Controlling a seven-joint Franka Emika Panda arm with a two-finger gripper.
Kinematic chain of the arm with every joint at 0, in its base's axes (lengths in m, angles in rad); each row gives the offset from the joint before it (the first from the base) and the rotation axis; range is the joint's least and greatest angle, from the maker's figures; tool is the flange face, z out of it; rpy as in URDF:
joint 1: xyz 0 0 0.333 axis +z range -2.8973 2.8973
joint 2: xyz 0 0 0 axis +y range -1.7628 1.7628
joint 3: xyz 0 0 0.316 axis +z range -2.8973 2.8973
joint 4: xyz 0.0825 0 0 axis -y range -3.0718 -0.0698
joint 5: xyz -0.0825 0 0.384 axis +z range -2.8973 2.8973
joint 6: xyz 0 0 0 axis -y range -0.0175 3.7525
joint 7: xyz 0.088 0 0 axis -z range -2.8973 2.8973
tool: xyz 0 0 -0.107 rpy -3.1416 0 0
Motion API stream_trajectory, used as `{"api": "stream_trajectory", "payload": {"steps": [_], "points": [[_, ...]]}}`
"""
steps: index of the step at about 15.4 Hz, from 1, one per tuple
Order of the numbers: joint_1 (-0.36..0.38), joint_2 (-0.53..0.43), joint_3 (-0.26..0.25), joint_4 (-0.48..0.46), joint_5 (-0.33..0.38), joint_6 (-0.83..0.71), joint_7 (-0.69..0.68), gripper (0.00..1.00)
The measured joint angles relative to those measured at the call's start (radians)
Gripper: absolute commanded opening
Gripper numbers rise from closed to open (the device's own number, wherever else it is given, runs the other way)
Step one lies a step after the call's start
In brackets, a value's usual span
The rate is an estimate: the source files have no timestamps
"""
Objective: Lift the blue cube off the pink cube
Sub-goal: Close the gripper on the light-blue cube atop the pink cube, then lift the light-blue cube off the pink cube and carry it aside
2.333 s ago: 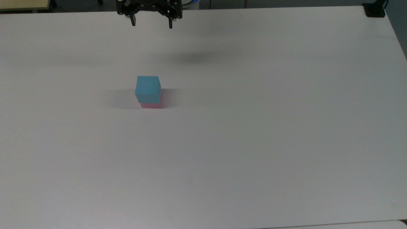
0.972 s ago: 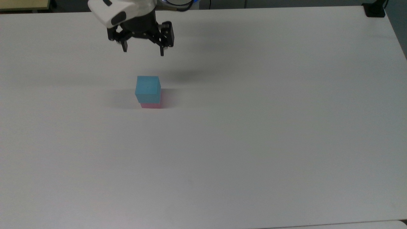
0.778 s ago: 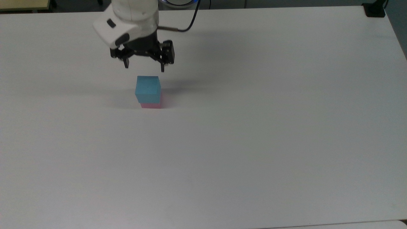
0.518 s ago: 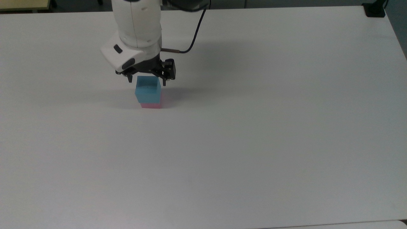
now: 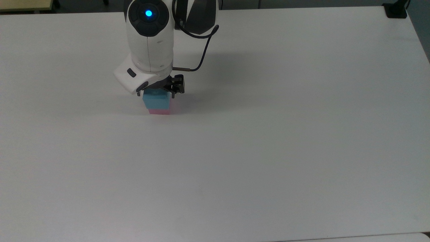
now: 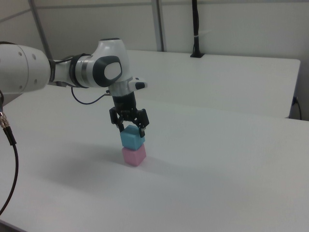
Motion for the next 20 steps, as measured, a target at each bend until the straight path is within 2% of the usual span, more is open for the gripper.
{"api": "stream_trajectory", "payload": {"steps": [1,2,7,11,14,20], "points": [[0.000,0.000,0.000,-0.001,0.000,0.000,-0.002,0.23],[0.000,0.000,0.000,-0.001,0.000,0.001,-0.002,0.22],[-0.001,-0.032,0.000,0.004,0.000,0.001,-0.006,0.22],[-0.036,-0.092,-0.013,-0.005,0.001,-0.040,-0.107,0.23],[-0.055,-0.133,-0.076,-0.041,0.002,-0.046,-0.216,0.24],[-0.096,-0.148,-0.258,-0.159,0.003,-0.022,-0.470,0.27]]}}
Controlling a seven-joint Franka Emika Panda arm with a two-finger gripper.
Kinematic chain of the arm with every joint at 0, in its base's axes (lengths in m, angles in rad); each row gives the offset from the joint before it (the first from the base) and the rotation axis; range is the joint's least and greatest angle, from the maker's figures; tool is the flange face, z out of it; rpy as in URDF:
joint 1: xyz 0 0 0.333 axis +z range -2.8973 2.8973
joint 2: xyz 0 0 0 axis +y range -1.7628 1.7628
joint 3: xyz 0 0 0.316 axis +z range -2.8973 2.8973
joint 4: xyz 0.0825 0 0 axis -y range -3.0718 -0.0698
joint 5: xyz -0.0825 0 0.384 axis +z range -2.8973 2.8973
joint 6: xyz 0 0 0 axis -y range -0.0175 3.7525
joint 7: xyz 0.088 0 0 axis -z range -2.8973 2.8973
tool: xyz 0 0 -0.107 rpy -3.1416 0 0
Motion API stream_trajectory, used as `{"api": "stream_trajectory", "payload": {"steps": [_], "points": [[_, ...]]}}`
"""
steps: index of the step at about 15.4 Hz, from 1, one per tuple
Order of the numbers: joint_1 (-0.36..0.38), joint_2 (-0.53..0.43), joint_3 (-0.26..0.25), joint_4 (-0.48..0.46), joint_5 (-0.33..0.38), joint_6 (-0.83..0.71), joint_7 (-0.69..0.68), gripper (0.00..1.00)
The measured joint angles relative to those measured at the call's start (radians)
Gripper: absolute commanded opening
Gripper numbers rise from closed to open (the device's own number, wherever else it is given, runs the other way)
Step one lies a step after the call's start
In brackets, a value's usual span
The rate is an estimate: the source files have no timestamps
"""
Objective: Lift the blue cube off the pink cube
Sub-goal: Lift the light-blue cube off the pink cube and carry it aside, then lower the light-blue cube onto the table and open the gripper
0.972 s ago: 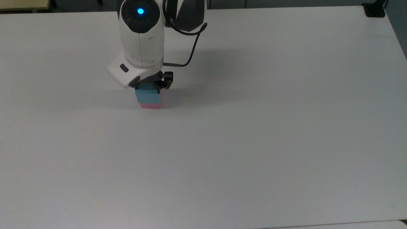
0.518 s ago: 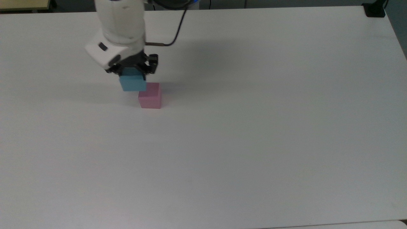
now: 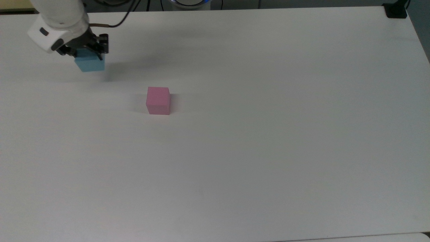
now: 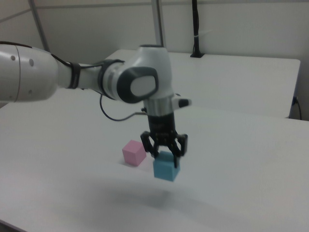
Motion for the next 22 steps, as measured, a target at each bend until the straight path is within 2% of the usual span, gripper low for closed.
{"api": "stream_trajectory", "payload": {"steps": [4,7,8,9,10,11,17,20,22], "points": [[-0.011,0.005,-0.073,-0.093,-0.002,0.110,-0.106,0.30],[-0.031,0.044,-0.086,-0.168,-0.023,0.244,-0.137,0.32],[-0.039,0.067,-0.086,-0.182,-0.025,0.285,-0.139,0.37],[-0.044,0.080,-0.086,-0.181,-0.029,0.296,-0.141,0.49],[-0.046,0.079,-0.086,-0.178,-0.029,0.296,-0.144,0.84],[-0.048,0.080,-0.086,-0.179,-0.029,0.298,-0.150,1.00],[-0.068,0.077,-0.087,-0.175,-0.029,0.291,-0.163,1.00],[-0.052,0.005,-0.085,-0.135,-0.025,0.189,-0.133,1.00],[-0.003,-0.073,-0.075,-0.102,-0.023,0.109,-0.024,1.00]]}}
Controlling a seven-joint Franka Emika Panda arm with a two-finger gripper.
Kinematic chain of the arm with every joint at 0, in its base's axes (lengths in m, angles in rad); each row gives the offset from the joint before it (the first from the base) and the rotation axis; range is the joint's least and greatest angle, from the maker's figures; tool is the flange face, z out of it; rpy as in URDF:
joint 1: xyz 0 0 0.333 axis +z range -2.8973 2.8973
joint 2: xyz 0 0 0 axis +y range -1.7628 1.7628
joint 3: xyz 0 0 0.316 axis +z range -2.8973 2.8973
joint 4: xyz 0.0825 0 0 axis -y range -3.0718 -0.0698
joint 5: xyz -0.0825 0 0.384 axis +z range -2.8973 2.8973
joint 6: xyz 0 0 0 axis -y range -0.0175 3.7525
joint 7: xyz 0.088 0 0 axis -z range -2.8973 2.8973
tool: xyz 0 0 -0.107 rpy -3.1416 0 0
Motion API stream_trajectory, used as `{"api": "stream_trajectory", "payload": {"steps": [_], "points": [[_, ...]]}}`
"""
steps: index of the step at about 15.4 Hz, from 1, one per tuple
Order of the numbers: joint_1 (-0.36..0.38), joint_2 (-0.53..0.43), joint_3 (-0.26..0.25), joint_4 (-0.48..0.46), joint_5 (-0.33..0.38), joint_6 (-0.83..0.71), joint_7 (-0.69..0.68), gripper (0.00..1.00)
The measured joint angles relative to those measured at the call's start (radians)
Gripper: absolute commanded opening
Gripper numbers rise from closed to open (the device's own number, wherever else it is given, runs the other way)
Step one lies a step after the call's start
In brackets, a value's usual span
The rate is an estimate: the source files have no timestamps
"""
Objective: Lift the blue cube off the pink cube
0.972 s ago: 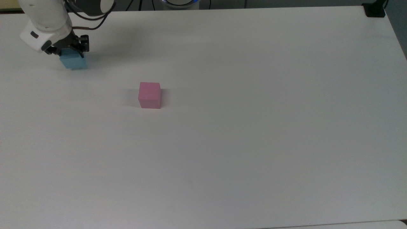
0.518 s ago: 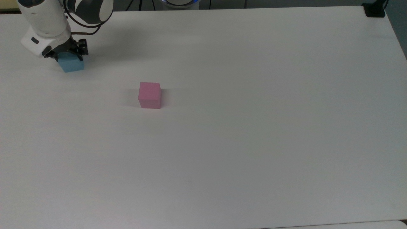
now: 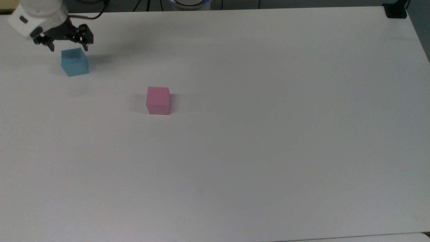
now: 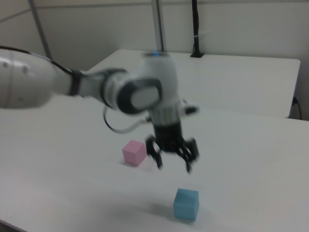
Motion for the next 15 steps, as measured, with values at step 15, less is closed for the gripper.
{"api": "stream_trajectory", "payload": {"steps": [15], "points": [[0.086,-0.127,0.388,0.268,0.059,-0.389,0.494,1.00]]}}
